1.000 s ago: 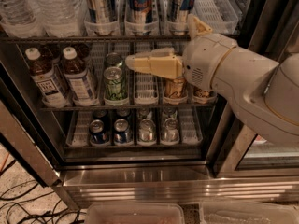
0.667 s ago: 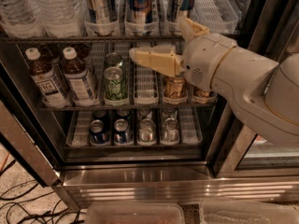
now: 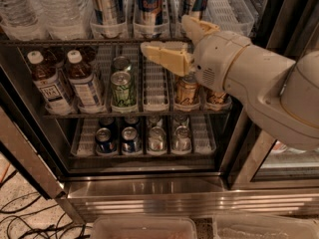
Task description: Pick redbull can from top shelf of fridge
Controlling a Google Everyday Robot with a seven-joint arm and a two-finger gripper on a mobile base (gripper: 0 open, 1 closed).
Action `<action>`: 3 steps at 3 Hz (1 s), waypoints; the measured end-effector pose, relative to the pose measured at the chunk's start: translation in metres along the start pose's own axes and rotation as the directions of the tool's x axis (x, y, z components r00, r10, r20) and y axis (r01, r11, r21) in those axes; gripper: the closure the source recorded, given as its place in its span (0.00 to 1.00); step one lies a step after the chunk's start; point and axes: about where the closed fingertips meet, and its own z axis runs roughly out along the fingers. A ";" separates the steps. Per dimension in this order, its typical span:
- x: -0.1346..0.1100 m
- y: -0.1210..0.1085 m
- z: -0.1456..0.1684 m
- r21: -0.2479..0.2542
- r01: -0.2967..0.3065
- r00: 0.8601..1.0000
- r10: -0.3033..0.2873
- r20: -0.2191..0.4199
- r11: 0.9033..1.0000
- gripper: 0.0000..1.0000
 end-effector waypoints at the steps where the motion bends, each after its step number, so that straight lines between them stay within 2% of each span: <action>1: -0.009 -0.007 0.011 -0.013 0.013 1.000 -0.013 0.010 1.000 0.25; 2: -0.013 -0.011 0.028 -0.030 0.006 1.000 -0.006 0.017 1.000 0.25; 3: -0.011 -0.010 0.044 -0.021 -0.010 1.000 0.010 0.024 1.000 0.24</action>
Offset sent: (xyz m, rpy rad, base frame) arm 0.0499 0.0190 0.0197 0.0171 -0.0034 0.0506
